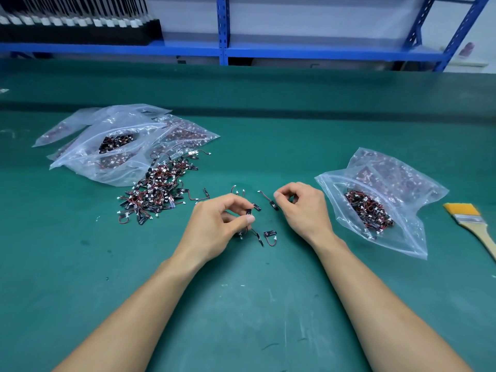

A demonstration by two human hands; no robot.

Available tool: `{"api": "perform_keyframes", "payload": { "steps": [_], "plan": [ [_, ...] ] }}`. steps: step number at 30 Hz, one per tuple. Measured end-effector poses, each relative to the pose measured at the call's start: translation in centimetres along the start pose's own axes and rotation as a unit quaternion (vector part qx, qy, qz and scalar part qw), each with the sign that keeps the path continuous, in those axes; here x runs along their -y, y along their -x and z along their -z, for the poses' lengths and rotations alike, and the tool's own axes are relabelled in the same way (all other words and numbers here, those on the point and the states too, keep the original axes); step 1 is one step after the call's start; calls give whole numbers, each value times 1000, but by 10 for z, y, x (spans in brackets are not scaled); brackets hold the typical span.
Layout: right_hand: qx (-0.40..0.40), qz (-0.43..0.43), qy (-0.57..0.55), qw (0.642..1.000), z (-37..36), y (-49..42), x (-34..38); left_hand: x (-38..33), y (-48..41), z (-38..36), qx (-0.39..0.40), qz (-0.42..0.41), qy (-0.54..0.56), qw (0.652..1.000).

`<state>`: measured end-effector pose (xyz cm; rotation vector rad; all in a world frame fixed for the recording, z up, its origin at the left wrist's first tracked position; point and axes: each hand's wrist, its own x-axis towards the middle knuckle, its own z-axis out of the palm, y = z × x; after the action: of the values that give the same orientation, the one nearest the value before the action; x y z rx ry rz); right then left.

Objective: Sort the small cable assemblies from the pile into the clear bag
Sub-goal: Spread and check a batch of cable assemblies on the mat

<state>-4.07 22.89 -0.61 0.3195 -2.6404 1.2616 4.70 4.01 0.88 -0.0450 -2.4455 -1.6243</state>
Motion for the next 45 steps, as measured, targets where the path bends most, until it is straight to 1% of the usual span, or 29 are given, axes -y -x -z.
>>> {"api": "perform_keyframes", "payload": {
  "steps": [3,5,8,10,11,14,16,19,22,29,32,34,36,39,41,43,45],
  "plan": [
    [1,0,1,1000,0,0,0,1,0,0,-6,-4,-12,1000],
    [3,2,1,1000,0,0,0,2,0,0,-5,-15,-50,999],
    [5,7,1,1000,0,1,0,-1,4,1,-7,-81,-145,986],
    [6,4,1,1000,1,1,0,-4,3,5,-31,-122,-179,976],
    [6,3,0,1000,1,1,0,-4,1,10,-49,-130,-185,973],
    [6,0,-7,1000,1,1,0,4,-11,30,-108,-119,-212,964],
    [6,0,-7,1000,1,1,0,13,-21,46,-126,-95,-270,950],
    [8,1,-4,1000,0,0,0,24,-31,62,-83,-52,-375,922],
    [7,-1,-4,1000,0,0,-1,32,-33,69,-41,-14,-418,907],
    [5,-2,-7,1000,-1,-1,-1,43,-33,88,-74,4,-456,887],
    [6,-1,-6,1000,-2,-1,-1,42,-33,87,-85,-21,-453,887],
    [6,-1,-8,1000,-1,0,-1,41,-33,81,-75,-48,-456,886],
    [4,2,-10,1000,0,0,-1,41,-34,77,-62,-55,-462,883],
    [2,4,-13,1000,0,1,-2,43,-34,75,-59,-52,-454,888],
    [4,1,-16,1000,-1,0,-2,42,-32,76,-78,-64,-428,898],
    [1,-5,-25,1000,-1,-1,-3,38,-30,75,-106,-87,-396,908],
    [-3,-13,-38,999,-1,-2,-4,31,-26,70,-117,-125,-360,917]
  ]
}}
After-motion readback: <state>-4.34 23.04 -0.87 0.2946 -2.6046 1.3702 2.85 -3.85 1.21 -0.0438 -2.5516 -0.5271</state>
